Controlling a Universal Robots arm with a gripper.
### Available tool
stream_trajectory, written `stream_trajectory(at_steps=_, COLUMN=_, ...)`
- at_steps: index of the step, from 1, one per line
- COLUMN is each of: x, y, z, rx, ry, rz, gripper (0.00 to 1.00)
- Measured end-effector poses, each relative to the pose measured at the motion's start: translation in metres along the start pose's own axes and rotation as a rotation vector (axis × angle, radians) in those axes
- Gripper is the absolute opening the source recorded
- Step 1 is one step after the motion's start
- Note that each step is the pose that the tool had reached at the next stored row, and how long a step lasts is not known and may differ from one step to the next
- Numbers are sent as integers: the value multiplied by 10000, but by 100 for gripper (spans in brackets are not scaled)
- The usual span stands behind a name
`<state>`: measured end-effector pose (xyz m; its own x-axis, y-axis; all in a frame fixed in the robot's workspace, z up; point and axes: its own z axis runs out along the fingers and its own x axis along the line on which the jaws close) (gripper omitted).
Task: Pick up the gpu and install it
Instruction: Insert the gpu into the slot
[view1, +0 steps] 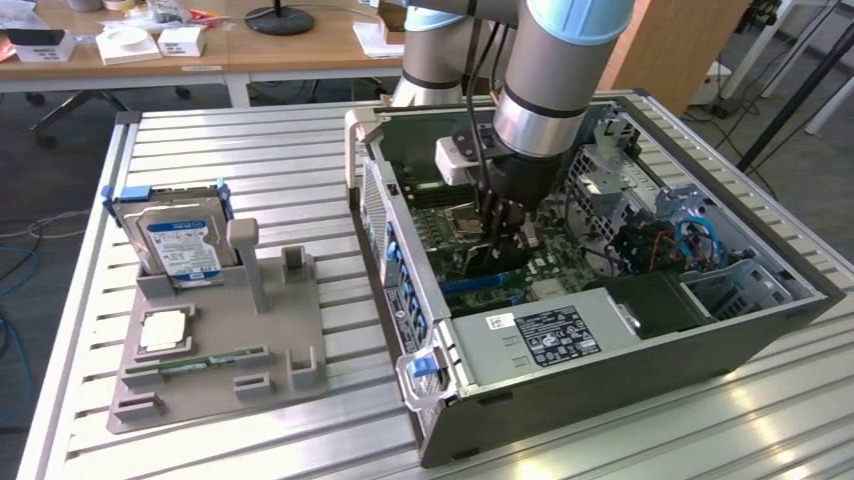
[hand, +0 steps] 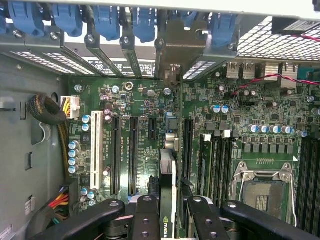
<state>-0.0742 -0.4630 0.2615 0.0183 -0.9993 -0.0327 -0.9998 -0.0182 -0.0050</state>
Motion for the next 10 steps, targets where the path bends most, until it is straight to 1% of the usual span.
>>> stream_trajectory(at_steps=10, x=1, y=0, z=34, rx=1, ry=-1, rz=0, gripper=26)
